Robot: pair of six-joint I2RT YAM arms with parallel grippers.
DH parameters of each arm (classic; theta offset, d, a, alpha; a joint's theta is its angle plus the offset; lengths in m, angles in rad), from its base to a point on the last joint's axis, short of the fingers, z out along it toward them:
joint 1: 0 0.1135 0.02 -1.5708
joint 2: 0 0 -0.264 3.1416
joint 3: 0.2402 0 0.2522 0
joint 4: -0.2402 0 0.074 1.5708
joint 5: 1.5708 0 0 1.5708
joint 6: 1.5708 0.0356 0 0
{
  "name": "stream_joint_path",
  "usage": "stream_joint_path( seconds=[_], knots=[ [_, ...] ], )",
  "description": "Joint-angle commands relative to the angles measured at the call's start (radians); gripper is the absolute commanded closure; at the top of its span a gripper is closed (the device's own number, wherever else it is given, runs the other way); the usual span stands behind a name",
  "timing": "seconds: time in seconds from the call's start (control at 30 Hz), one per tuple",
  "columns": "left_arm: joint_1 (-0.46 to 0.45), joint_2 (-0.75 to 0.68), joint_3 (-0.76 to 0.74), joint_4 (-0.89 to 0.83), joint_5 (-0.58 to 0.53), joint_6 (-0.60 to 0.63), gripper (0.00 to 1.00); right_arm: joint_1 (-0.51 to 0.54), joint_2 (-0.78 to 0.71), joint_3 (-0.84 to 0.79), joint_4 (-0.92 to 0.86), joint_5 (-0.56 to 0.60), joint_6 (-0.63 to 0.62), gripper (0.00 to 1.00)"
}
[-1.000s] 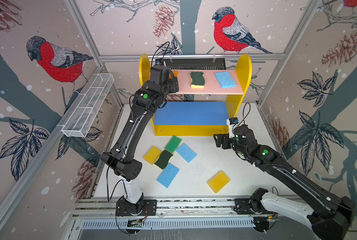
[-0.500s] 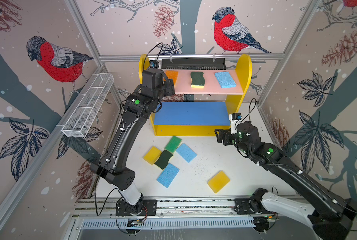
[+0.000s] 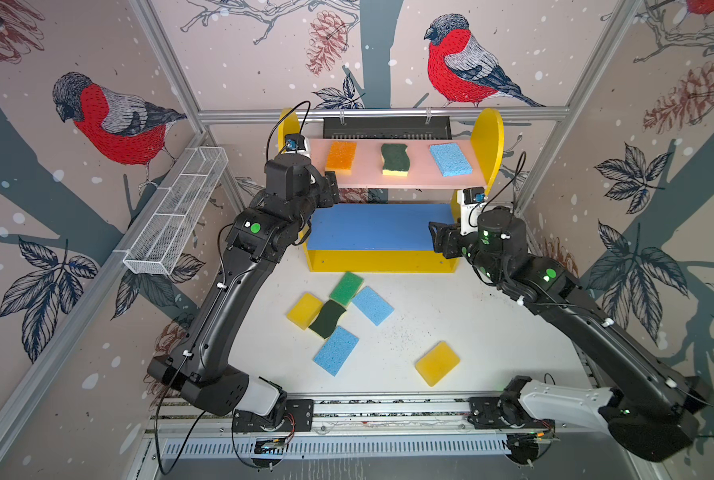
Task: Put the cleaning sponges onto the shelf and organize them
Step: 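Draw the left gripper back while the right gripper rises toward the pink shelf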
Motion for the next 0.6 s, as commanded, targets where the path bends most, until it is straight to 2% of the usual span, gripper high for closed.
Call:
stream_joint_path(
  seconds=[0.0,0.1,0.3,0.37,0.43,0.57],
  knots=[
    [0.002,-0.026,-0.033,0.074,0.002,0.022,0.25,0.000,0.043,0.085,0.018,0.058,-0.067,0.23],
    [0.003,-0.036,-0.052,0.085,0.006,0.029,0.25,-0.001,0.093,0.160,0.026,0.081,-0.106,0.26],
    [0.003,-0.038,-0.064,0.097,0.019,0.034,0.27,-0.029,0.151,0.259,0.040,0.126,-0.157,0.44],
    [0.004,-0.045,-0.077,0.109,0.019,0.035,0.27,-0.061,0.156,0.276,0.032,0.092,-0.146,0.55],
    [0.010,-0.056,-0.099,0.129,0.026,0.038,0.27,-0.100,0.154,0.290,0.024,0.041,-0.129,0.60],
    [0.040,-0.083,-0.151,0.170,0.061,0.030,0.27,-0.173,0.163,0.332,0.000,-0.084,-0.108,0.65]
  ],
)
